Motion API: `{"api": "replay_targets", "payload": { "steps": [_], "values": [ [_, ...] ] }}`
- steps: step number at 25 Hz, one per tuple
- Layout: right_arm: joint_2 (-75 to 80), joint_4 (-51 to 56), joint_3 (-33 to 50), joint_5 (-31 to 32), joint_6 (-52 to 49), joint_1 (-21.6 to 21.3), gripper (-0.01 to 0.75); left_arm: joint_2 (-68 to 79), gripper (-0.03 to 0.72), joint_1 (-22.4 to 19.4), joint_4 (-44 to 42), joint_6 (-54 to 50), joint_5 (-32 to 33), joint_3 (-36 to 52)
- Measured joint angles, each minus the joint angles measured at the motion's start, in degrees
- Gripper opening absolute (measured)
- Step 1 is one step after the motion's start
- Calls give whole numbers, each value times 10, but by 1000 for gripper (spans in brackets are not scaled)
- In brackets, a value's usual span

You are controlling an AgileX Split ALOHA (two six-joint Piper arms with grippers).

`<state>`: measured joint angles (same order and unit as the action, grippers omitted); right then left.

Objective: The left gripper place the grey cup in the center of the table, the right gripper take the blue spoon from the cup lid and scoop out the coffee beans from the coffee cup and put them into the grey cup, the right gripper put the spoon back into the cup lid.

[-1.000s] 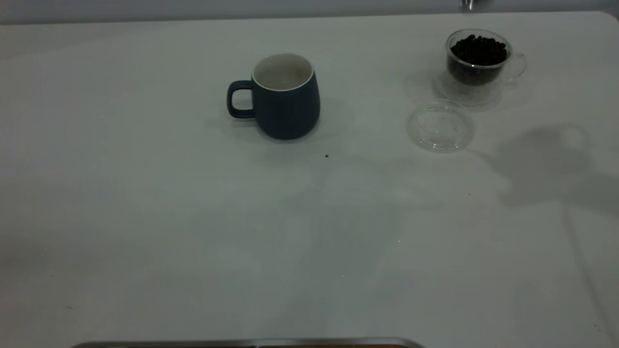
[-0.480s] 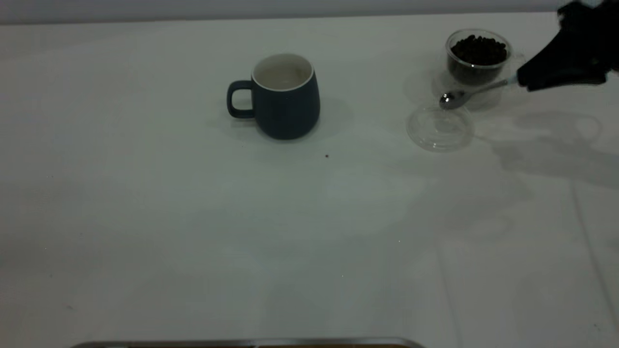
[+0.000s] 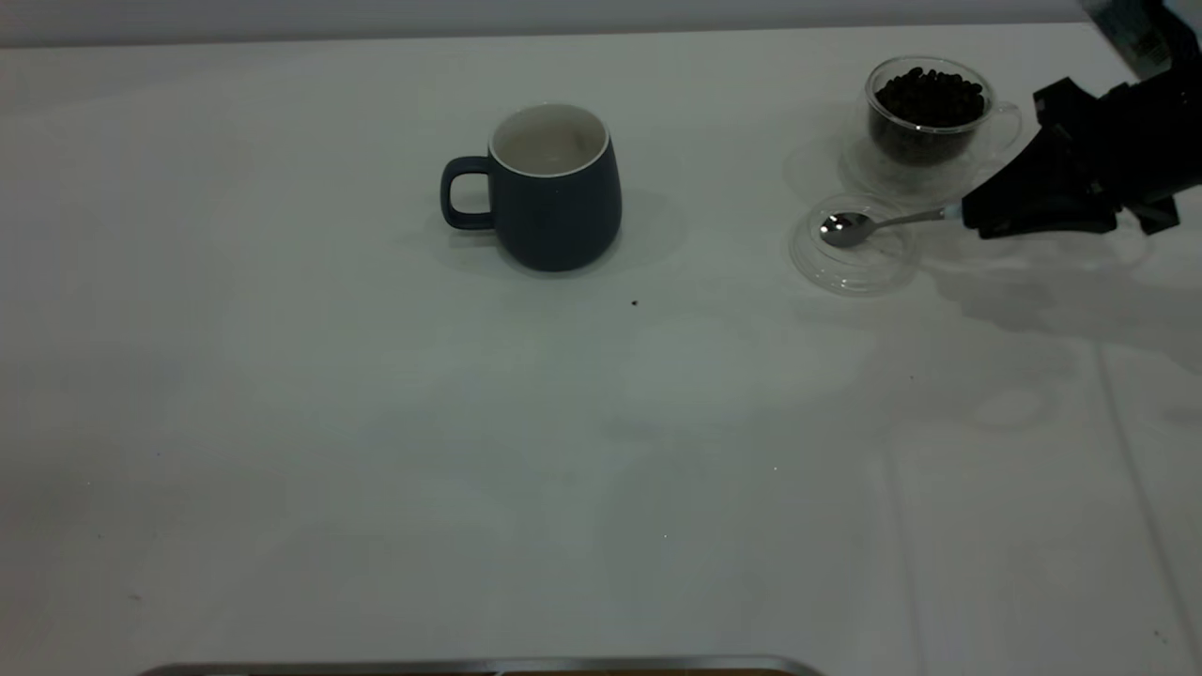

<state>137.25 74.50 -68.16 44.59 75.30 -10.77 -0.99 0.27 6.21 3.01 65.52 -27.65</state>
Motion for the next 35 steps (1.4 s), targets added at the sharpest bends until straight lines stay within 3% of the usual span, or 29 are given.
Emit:
{"api": "replay_targets", "payload": {
  "steps": [7,12,20,24,30,35],
  "values": [
    [8,-13,0,24,44,33,111,0,451,0,0,0,0,0],
    [12,-13,0,21,46,34,135,0,451,0,0,1,0,0],
    [17,0,0,14,59,33,353,0,451,0,0,1,0,0],
    [17,13,0,14,61,33,417,0,451,0,0,1,0,0],
    [-15,-10,0,13,49,33,432,0,451,0,0,1,0,0],
    [-147,-99,4,14,-57,55,432,0,451,0,0,1,0,0]
  ]
}}
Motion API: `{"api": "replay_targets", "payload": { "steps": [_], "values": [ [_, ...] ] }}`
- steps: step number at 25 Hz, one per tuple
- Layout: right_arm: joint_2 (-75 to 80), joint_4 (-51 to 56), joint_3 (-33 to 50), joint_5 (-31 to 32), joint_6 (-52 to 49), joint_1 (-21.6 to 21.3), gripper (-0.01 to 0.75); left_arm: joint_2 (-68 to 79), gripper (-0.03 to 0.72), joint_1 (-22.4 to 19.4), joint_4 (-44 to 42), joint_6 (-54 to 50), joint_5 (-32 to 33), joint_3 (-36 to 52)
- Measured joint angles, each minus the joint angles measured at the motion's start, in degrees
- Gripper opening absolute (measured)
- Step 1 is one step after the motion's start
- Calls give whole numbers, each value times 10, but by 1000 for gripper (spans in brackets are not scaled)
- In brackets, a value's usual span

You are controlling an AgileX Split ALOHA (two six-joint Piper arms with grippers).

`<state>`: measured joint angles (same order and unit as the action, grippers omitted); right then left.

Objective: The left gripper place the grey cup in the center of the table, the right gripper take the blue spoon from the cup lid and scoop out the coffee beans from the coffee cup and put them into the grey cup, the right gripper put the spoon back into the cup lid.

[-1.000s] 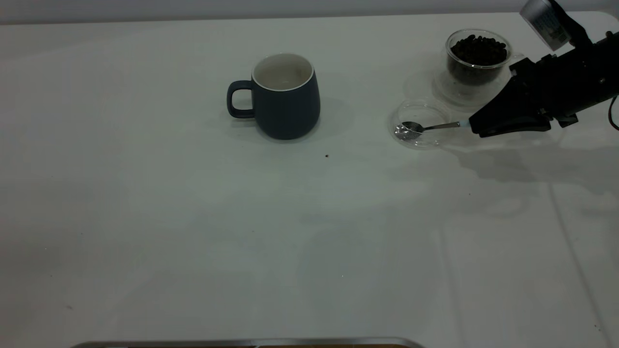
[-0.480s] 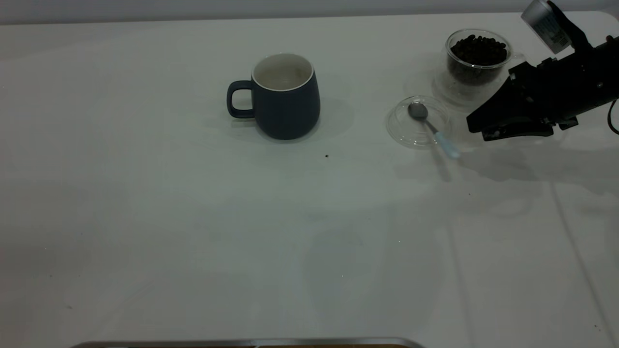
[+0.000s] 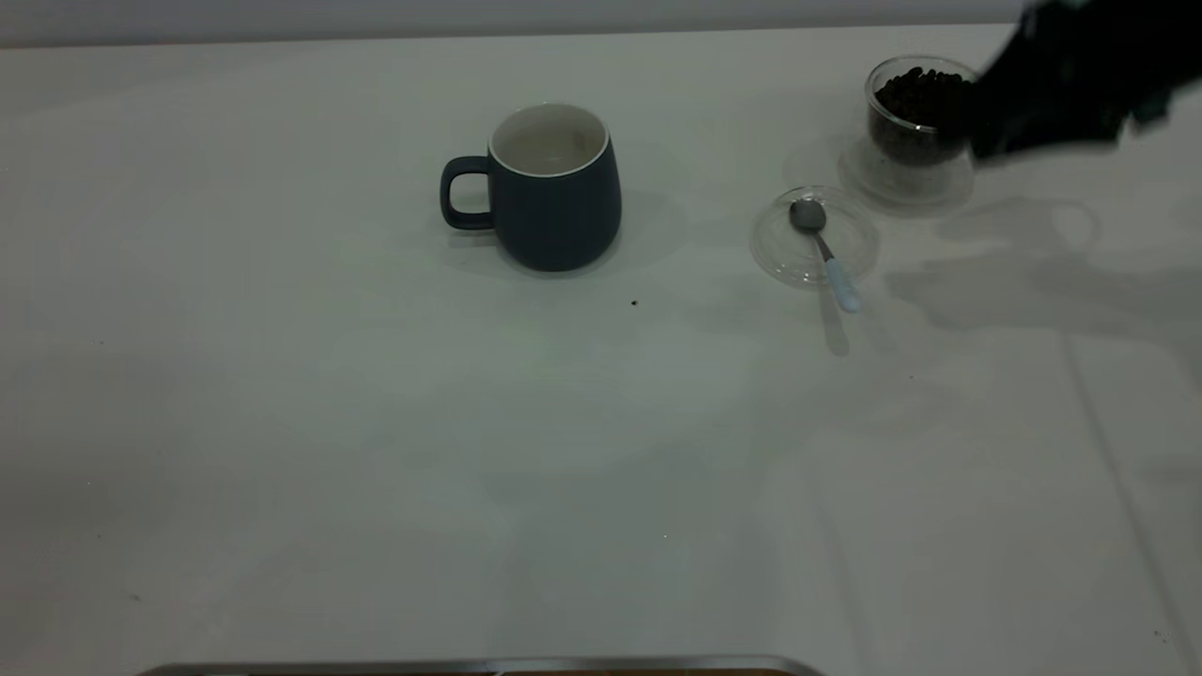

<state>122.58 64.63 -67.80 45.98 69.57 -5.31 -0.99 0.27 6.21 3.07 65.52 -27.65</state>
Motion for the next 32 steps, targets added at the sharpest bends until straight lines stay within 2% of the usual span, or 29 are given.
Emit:
{"api": "replay_targets", "payload": {
  "steps": [4,8,10,13,18,23,30,32],
  "values": [
    [-181,-200,3,22,-196,71,432,0,451,0,0,0,0,0],
    [-351,-433,11,107,-465,144,432,0,451,0,0,0,0,0],
    [-420,-527,43,150,-583,168,432,0,451,0,0,-1,0,0],
    [-520,-619,132,174,-690,186,432,0,451,0,0,-1,0,0],
    [-666,-651,299,171,-741,190,432,0,451,0,0,-1,0,0],
    [-758,-652,392,158,-743,190,432,0,451,0,0,-1,0,0],
    [-888,-637,404,162,-736,189,432,0,451,0,0,-1,0,0],
    [-926,-634,404,163,-736,176,432,0,451,0,0,-1,0,0]
  ]
}}
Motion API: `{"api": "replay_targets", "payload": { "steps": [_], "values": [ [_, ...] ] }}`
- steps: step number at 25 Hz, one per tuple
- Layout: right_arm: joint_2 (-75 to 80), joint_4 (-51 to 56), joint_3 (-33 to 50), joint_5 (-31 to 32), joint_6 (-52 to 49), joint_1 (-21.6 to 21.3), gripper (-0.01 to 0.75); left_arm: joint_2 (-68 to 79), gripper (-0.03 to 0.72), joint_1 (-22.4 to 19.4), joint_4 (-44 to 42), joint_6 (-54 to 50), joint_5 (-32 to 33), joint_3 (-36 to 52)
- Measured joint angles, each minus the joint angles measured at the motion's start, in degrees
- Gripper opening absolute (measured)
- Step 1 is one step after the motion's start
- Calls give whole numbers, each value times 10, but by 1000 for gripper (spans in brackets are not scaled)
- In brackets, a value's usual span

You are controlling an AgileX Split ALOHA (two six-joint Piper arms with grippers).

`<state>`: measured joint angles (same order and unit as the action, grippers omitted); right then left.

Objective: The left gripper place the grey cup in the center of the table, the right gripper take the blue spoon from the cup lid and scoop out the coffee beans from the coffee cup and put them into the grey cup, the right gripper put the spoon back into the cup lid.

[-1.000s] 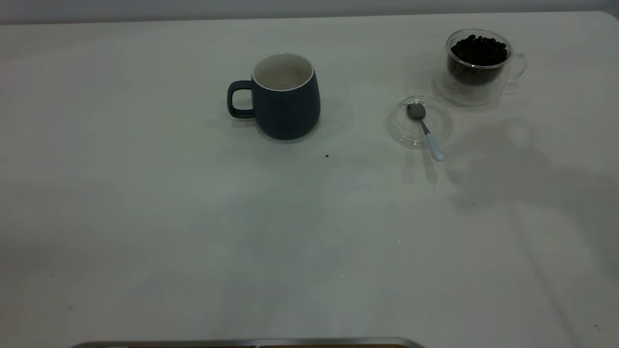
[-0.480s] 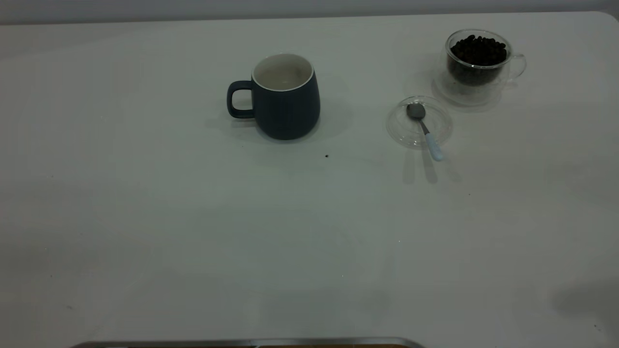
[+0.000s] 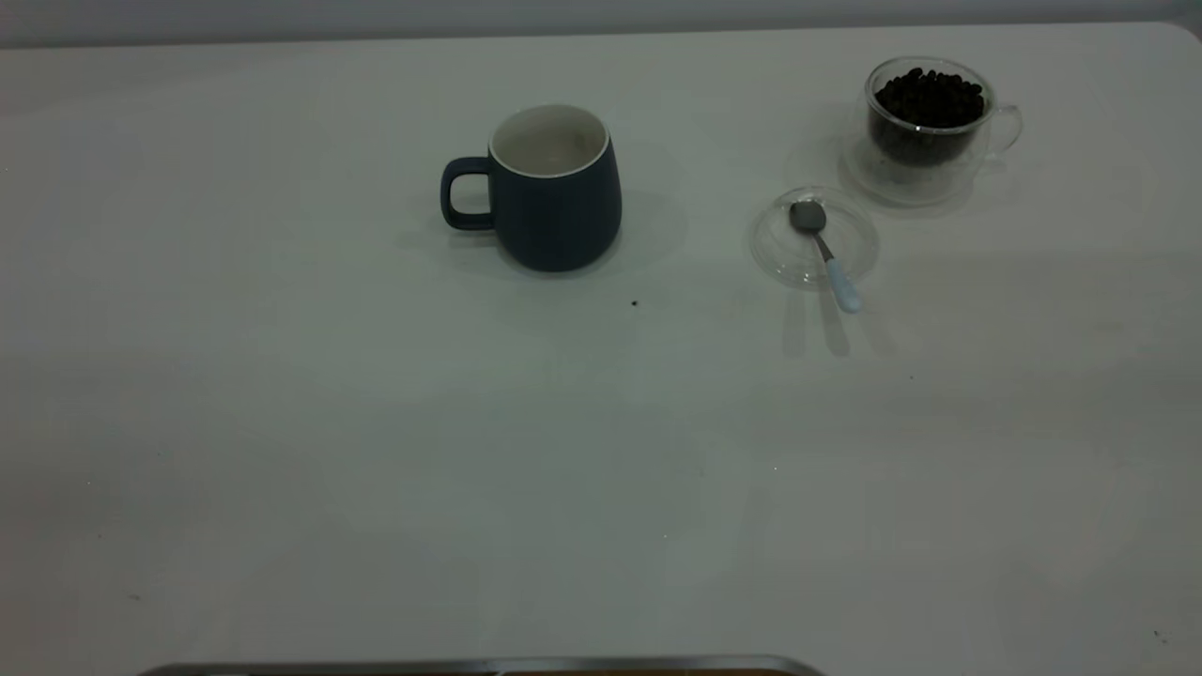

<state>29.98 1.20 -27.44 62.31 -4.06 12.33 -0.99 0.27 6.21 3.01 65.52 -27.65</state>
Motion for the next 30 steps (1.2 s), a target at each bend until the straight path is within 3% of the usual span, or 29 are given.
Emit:
{"api": "replay_targets", "payload": {
  "steps": [11,30],
  "values": [
    [-263,0,0,14,2,-99,432,0,451,0,0,0,0,0],
    [-297,0,-1,24,2,-102,432,0,451,0,0,1,0,0]
  ]
}}
